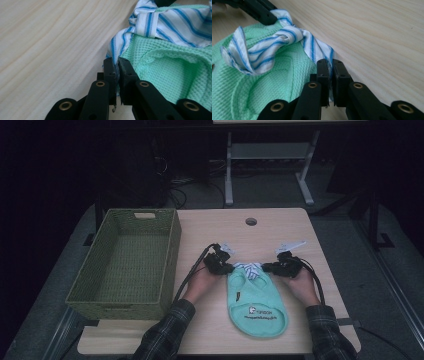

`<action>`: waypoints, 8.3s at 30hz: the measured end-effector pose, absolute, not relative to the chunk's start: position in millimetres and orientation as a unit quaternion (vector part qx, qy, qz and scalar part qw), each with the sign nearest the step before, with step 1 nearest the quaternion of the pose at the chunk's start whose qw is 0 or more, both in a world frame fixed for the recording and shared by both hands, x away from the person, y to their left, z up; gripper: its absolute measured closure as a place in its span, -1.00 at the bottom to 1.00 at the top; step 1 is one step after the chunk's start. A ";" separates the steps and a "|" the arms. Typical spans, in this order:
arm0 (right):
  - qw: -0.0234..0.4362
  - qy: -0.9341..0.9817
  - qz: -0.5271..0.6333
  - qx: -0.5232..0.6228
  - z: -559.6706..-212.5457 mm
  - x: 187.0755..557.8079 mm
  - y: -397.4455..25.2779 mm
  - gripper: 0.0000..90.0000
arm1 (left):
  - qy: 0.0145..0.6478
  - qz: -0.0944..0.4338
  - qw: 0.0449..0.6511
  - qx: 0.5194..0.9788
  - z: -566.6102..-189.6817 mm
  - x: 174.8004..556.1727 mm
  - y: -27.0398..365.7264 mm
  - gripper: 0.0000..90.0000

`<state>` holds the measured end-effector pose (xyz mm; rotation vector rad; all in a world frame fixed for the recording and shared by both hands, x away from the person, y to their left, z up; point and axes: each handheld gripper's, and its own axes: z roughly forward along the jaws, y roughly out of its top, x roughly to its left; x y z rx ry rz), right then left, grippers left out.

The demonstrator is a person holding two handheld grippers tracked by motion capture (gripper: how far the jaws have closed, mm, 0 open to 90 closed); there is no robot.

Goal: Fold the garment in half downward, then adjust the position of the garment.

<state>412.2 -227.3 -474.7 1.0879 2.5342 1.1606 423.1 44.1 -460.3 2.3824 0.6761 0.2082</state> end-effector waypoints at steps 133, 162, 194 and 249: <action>0.091 0.844 0.443 0.288 -433.7 260.4 -237.3 0.73 | 0.214 -0.010 0.403 0.890 -418.1 294.0 94.9 0.30; 0.065 0.852 0.437 0.280 -432.3 297.2 -213.6 1.00 | 0.216 -0.029 0.388 0.895 -420.7 320.3 78.6 0.99; 0.018 0.884 0.383 0.267 -464.2 251.2 -202.1 1.00 | 0.174 -0.077 0.315 0.930 -450.9 294.2 59.2 0.99; 0.067 0.870 0.390 0.296 -454.4 323.0 -195.9 1.00 | 0.225 -0.002 0.372 0.900 -426.8 340.9 64.2 0.97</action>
